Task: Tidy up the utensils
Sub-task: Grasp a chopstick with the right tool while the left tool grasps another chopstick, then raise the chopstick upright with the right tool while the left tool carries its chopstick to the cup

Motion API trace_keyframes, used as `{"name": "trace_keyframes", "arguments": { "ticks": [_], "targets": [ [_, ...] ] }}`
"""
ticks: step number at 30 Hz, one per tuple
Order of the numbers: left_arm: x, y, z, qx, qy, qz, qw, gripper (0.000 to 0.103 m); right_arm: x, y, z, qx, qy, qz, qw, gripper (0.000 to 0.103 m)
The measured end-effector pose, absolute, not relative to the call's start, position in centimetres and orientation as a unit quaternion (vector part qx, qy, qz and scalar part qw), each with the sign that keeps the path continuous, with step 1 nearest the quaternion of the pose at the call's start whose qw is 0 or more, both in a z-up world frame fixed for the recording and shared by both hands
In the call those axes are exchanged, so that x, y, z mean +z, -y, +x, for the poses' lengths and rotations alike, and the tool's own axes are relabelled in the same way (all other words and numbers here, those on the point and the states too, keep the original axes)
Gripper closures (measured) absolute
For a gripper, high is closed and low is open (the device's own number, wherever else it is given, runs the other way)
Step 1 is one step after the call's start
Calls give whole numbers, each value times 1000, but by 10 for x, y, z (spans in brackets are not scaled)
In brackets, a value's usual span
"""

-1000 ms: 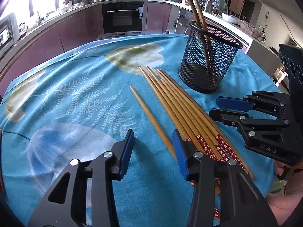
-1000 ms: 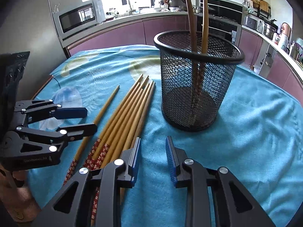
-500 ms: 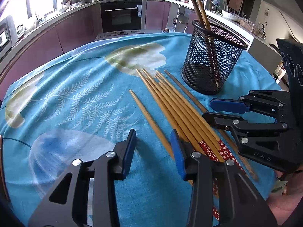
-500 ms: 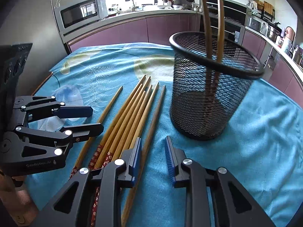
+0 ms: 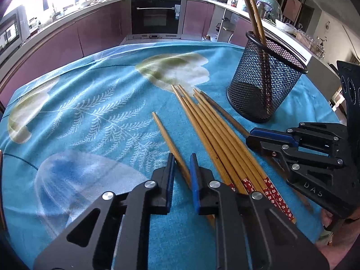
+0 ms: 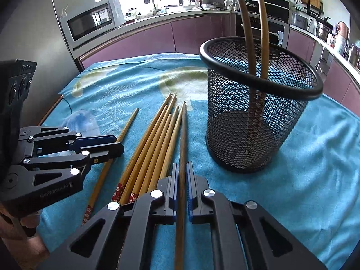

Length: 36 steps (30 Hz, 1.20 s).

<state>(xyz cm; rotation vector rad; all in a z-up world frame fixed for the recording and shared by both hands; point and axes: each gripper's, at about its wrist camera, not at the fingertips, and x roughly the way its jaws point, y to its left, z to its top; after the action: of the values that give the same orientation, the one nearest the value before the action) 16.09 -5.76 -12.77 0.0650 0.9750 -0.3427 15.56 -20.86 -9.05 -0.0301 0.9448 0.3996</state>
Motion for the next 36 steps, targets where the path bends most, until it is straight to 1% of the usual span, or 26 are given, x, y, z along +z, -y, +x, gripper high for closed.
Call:
{"name": "trace_keyframes", "arguments": {
  "ticks": [2, 4, 8, 9, 16, 19, 24, 36],
  "targets": [
    [-128, 56, 159, -164, -466, 31, 869, 90, -91, 210, 153, 190, -453, -18, 871, 97],
    [-129, 55, 158, -167, -469, 33, 867, 87, -92, 210, 153, 192, -455, -22, 869, 97],
    [-129, 56, 157, -166, -468, 36, 867, 87, -92, 207, 154, 189, -453, -35, 870, 96],
    [-130, 56, 158, -165, -468, 35, 867, 87, -92, 206, 155, 190, -453, -37, 870, 97],
    [-126, 53, 155, -158, -466, 13, 870, 95, -86, 214, 148, 199, -441, -17, 875, 97],
    [-121, 51, 152, -158, -459, 9, 874, 96, -78, 219, 143, 207, -429, -11, 879, 97],
    [-104, 47, 144, -170, -442, 2, 881, 96, -64, 230, 132, 230, -410, 8, 882, 97],
    [-44, 37, 120, -235, -386, -43, 891, 96, -21, 250, 114, 254, -344, 42, 903, 97]
  ]
}}
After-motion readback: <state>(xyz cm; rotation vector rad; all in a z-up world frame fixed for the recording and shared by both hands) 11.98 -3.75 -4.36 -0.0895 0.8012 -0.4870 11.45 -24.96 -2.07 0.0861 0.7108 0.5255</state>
